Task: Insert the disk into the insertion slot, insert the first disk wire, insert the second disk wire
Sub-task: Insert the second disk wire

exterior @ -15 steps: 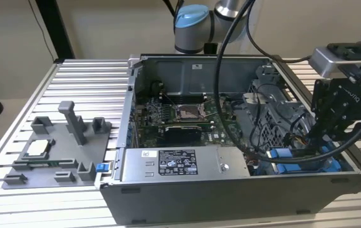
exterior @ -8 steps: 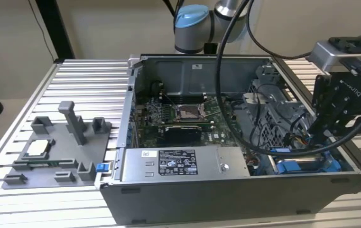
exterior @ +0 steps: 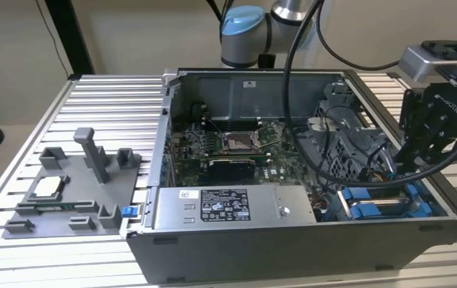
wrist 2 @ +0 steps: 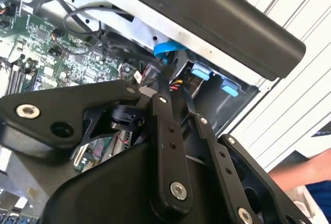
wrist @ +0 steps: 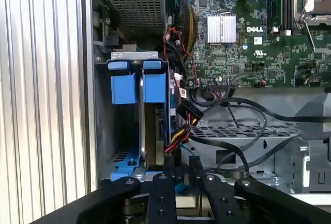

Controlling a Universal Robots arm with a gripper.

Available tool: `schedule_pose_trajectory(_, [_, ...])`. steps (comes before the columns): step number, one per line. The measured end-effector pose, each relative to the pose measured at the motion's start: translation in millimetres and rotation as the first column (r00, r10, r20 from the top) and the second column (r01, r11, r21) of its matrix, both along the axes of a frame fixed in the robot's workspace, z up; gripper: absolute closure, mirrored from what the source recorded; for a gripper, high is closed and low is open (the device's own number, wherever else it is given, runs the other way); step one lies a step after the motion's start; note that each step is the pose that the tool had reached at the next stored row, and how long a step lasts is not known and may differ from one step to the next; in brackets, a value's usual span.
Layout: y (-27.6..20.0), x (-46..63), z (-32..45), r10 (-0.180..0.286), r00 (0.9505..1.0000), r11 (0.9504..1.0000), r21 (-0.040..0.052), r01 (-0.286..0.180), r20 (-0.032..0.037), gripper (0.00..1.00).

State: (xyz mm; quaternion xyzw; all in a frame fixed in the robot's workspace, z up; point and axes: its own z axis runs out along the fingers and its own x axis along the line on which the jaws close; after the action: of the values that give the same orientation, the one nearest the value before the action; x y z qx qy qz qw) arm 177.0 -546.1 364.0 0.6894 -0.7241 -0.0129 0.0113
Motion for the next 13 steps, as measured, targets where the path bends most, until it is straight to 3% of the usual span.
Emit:
schedule_pose_trajectory(4, [1.9,8.8,0.1,0.000,1.0000,1.0000,-0.0002,0.000,-0.0010,0.00])
schedule_pose_trajectory(10, [2.0,9.1,-0.9,0.000,1.0000,1.0000,-0.0002,0.000,-0.0010,0.00])
schedule_pose_trajectory(11, [2.1,9.2,-1.0,0.000,1.0000,1.0000,-0.0002,0.000,-0.0011,1.00])
schedule_pose_trajectory(13, [2.5,9.5,-1.4,0.000,1.0000,1.0000,0.0003,0.000,-0.0011,1.00])
